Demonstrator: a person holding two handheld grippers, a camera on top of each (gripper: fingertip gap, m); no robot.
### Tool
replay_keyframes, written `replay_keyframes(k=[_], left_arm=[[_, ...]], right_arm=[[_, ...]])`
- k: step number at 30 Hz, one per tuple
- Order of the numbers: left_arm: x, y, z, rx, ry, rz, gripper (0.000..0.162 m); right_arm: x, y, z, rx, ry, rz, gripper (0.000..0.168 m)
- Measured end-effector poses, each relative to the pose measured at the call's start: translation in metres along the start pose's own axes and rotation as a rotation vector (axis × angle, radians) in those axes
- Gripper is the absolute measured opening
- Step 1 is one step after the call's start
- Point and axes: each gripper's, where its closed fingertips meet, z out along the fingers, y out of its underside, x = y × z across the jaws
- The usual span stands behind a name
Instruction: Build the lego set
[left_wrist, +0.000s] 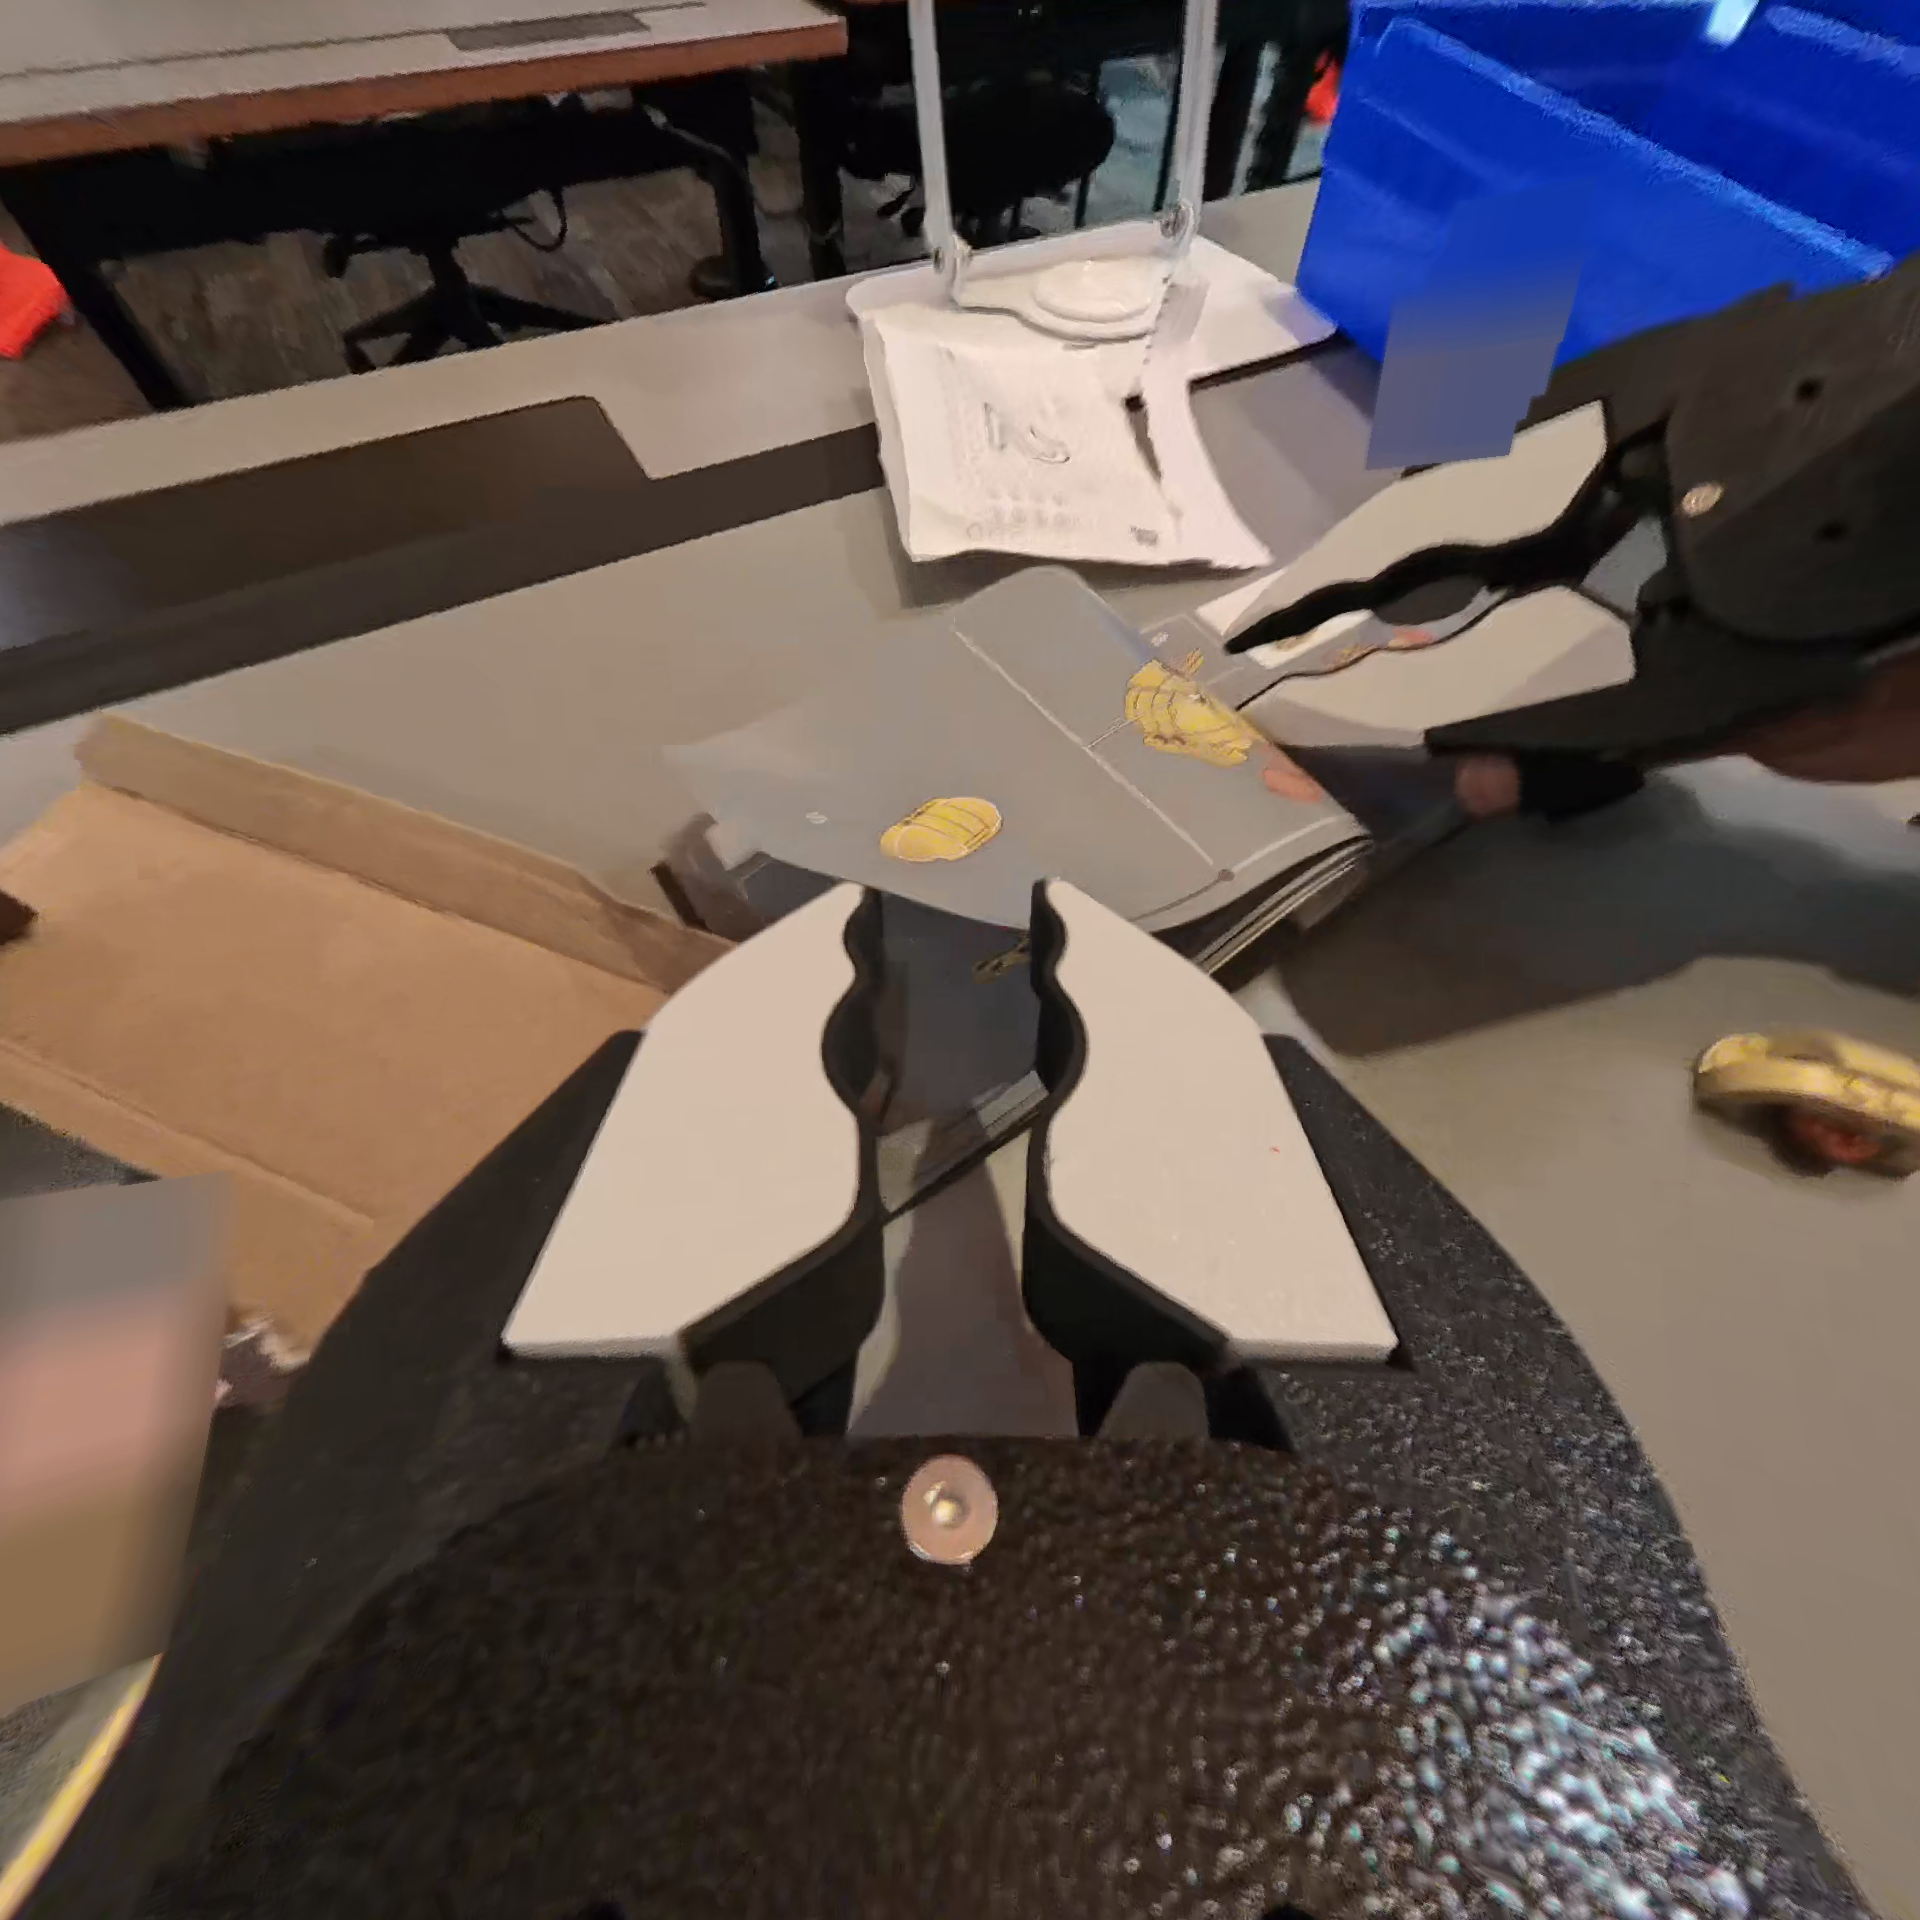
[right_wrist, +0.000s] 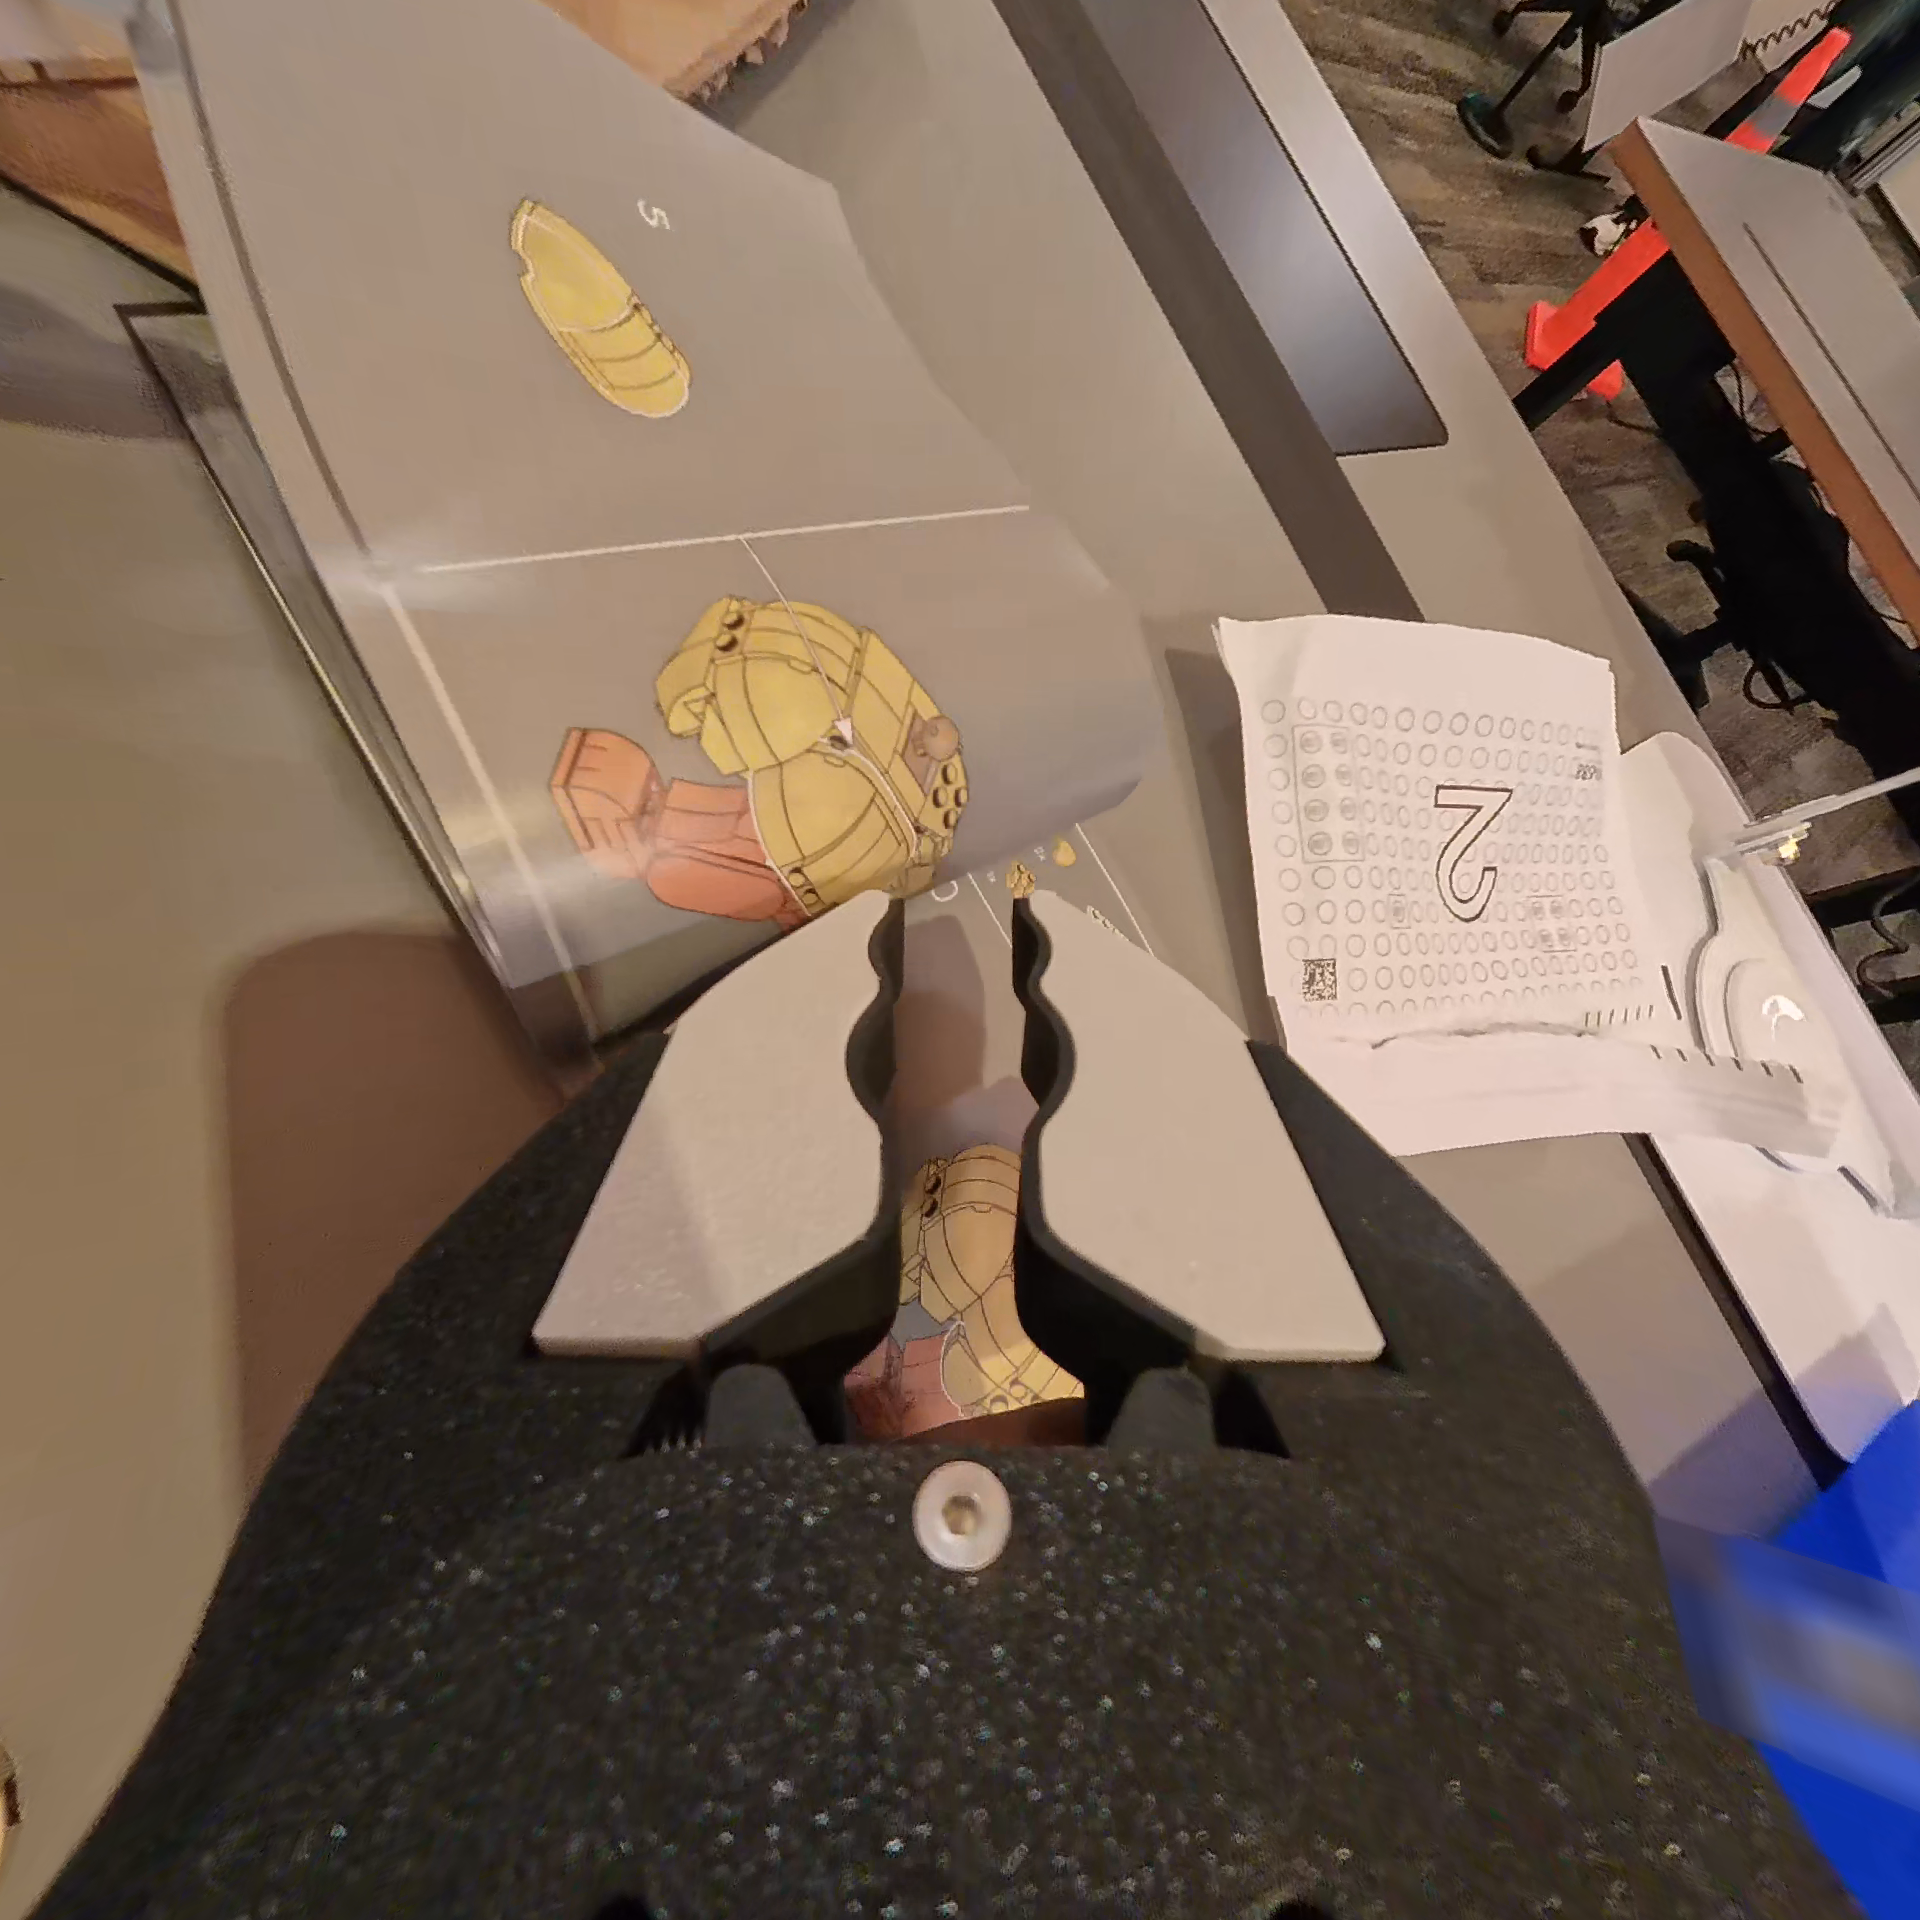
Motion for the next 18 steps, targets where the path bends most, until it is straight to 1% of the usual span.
replay_keyframes(k=[4,8,11,13,16,18], left_arm=[[-0.010,0.007,-0.008,-0.052,-0.093,0.132,0.028],[-0.017,0.013,-0.014,-0.097,-0.161,0.245,0.024],[-0.033,0.027,-0.021,-0.203,-0.245,0.373,0.027],[-0.041,0.034,-0.025,-0.269,-0.272,0.453,0.029],[-0.052,0.034,-0.032,-0.323,-0.313,0.527,0.027],[-0.063,0.033,-0.039,-0.387,-0.355,0.576,0.029]], right_arm=[[-0.001,-0.001,0.001,0.002,0.000,-0.004,0.019],[0.000,-0.001,0.001,0.003,0.000,-0.004,0.019],[0.000,0.000,0.002,0.002,-0.003,-0.003,0.019],[-0.001,0.000,0.002,0.003,-0.004,-0.004,0.019],[-0.001,0.000,0.002,0.002,-0.007,-0.007,0.019],[-0.001,0.000,0.003,0.000,-0.007,-0.008,0.019]])
